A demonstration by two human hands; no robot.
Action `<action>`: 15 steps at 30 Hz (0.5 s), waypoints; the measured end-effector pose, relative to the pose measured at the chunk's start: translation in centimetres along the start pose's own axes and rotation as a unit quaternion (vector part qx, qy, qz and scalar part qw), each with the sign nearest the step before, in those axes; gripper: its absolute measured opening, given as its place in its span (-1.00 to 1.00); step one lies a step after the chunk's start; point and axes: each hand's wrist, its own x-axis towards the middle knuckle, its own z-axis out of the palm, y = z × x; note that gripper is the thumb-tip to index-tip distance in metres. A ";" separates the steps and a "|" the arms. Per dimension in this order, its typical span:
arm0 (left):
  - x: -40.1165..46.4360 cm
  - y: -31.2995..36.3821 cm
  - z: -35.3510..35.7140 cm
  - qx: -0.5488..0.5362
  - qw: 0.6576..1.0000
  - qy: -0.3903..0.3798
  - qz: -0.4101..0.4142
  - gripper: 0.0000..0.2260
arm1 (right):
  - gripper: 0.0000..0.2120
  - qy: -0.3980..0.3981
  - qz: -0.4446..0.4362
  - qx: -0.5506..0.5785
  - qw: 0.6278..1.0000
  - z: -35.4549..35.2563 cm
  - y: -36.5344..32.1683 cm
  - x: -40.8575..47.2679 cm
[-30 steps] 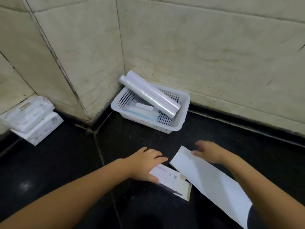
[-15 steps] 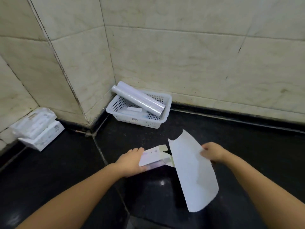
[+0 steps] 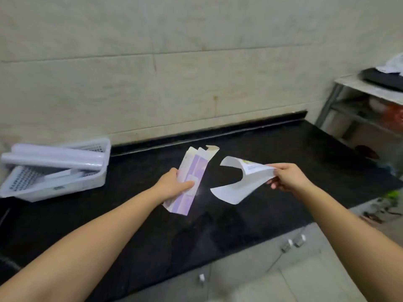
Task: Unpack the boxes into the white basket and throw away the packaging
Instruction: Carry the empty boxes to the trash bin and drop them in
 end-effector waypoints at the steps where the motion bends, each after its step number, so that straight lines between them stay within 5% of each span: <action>1: 0.5 2.4 1.9 0.004 1.000 -0.018 0.018 -0.52 | -0.53 0.023 0.013 0.013 1.000 -2.7 1.4 -0.7; 8: 1.0 20.6 18.4 -0.024 0.976 -0.162 0.140 -0.68 | -0.54 0.187 0.086 0.038 0.978 -21.9 12.9 -8.0; 15: -4.5 35.1 36.5 0.060 0.897 -0.343 0.273 -0.69 | -0.53 0.357 0.205 0.076 0.908 -32.8 25.0 -22.0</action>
